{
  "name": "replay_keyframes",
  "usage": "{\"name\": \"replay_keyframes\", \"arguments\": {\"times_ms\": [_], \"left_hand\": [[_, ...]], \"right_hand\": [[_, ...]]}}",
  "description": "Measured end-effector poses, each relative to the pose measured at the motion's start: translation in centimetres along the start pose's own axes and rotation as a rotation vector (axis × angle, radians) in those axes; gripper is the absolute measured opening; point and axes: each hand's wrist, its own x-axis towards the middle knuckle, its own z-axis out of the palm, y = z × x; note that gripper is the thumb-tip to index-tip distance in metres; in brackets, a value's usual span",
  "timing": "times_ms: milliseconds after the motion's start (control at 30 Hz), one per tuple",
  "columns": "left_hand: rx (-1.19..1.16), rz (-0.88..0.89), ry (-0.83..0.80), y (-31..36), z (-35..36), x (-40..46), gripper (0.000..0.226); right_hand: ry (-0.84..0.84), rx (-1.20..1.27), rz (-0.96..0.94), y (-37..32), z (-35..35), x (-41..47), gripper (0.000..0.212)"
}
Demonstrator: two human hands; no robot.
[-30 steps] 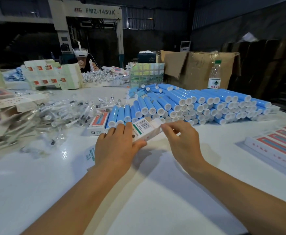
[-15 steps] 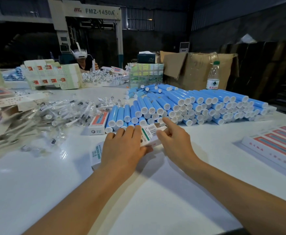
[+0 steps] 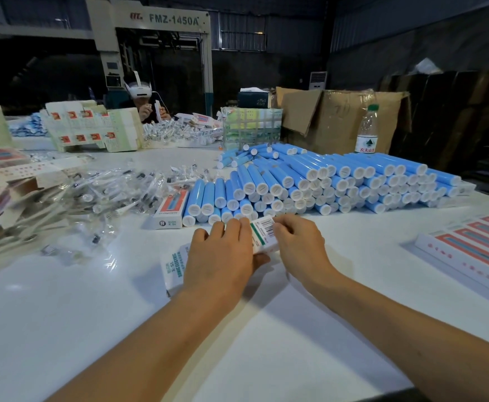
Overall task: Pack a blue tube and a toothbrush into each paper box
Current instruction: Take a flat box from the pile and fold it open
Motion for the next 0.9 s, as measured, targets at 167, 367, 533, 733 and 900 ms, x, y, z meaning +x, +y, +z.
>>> {"name": "replay_keyframes", "arguments": {"times_ms": [167,367,533,733,900], "left_hand": [[-0.053,-0.052,0.007,-0.4,-0.1,0.2,0.074],[-0.088,-0.079,0.021,-0.7,-0.2,0.2,0.073],[-0.079,-0.010,0.001,-0.3,0.2,0.1,0.072],[-0.088,0.009,0.019,0.2,0.2,-0.1,0.072],[-0.102,0.018,0.036,-0.2,0.2,-0.3,0.069]], "right_hand": [[0.112,-0.168,-0.173,0.7,-0.6,0.7,0.021],[-0.252,0.922,0.500,0.2,-1.0,1.2,0.060],[-0.231,0.752,0.356,0.6,0.0,1.1,0.011],[-0.096,-0.068,-0.140,0.5,0.7,-0.6,0.019],[-0.137,0.106,-0.114,0.4,0.6,-0.8,0.024]]}}
